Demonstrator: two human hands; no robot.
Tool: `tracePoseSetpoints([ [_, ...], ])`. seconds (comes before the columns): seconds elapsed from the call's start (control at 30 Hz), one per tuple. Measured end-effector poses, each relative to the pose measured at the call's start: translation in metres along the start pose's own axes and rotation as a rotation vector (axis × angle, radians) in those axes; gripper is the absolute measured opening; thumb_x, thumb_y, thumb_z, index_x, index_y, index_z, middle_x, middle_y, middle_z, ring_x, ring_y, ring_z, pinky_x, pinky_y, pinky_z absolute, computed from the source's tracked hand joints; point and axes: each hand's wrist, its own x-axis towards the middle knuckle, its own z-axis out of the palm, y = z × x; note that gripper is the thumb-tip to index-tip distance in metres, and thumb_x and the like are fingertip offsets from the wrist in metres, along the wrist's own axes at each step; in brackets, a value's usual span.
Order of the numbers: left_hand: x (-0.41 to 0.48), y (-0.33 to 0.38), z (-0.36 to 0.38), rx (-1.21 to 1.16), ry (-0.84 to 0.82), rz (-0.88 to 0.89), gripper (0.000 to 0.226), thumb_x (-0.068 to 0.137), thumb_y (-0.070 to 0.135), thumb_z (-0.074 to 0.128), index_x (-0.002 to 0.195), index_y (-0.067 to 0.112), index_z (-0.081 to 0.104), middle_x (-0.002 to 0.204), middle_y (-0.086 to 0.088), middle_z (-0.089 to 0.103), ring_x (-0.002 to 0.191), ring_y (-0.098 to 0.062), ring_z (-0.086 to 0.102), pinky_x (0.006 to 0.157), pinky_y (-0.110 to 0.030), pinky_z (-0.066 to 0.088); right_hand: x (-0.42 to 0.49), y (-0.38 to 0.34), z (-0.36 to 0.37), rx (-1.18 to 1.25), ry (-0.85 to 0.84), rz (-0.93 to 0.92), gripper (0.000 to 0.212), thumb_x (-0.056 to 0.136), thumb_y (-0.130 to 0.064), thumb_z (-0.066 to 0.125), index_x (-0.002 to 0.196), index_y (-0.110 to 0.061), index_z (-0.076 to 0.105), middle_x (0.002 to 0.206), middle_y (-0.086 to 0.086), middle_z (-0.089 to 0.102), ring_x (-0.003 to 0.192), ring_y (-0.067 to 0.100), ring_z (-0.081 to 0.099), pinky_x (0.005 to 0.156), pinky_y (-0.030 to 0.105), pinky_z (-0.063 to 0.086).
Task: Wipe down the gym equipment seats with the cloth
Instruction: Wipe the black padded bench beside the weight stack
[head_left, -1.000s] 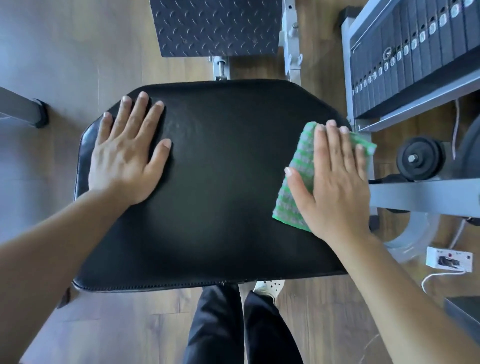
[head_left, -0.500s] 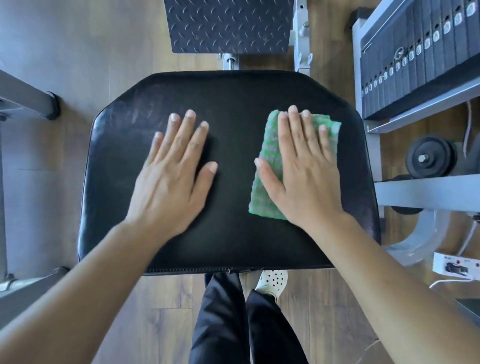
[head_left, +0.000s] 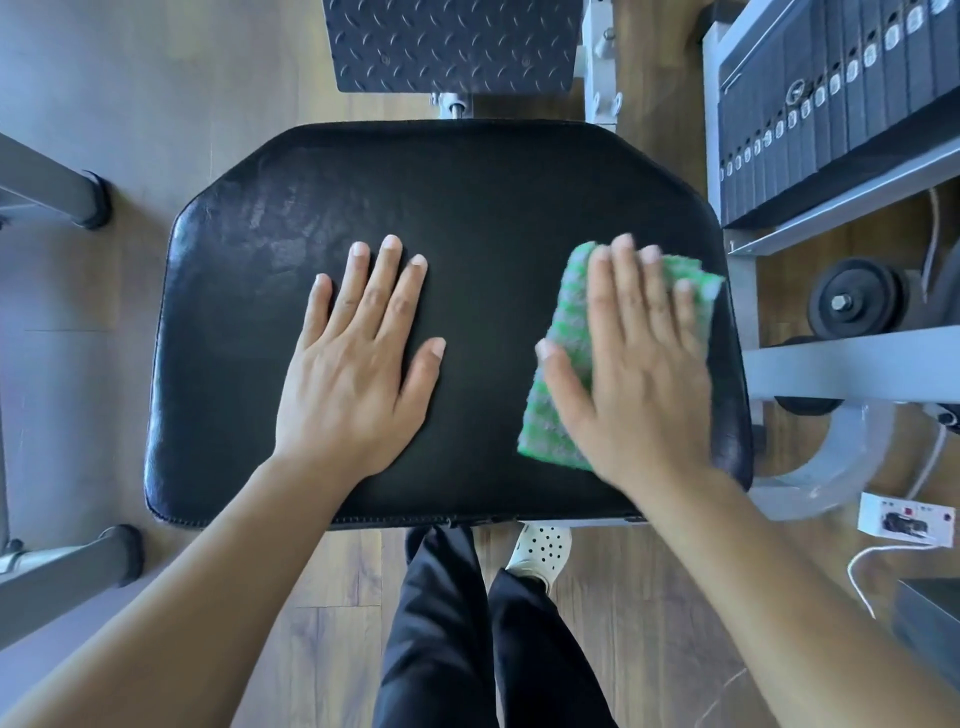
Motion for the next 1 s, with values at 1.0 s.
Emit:
tracePoseSetpoints([
  [1.0,-0.001,-0.002,0.003,-0.048,0.054,-0.004,0.060,0.096,0.044,0.027,0.150,0.019,0.027,0.159,0.002,0.016,0.148,-0.016,0.006,0.120,-0.038,0.006,-0.005,0.016,0.000,0.014,0.029,0.033,0.074,0.095,-0.054,0.024,0.151,-0.005,0.022,0.159,0.011,0.018,0.147,0.025,0.012,0.119,0.045,0.008],
])
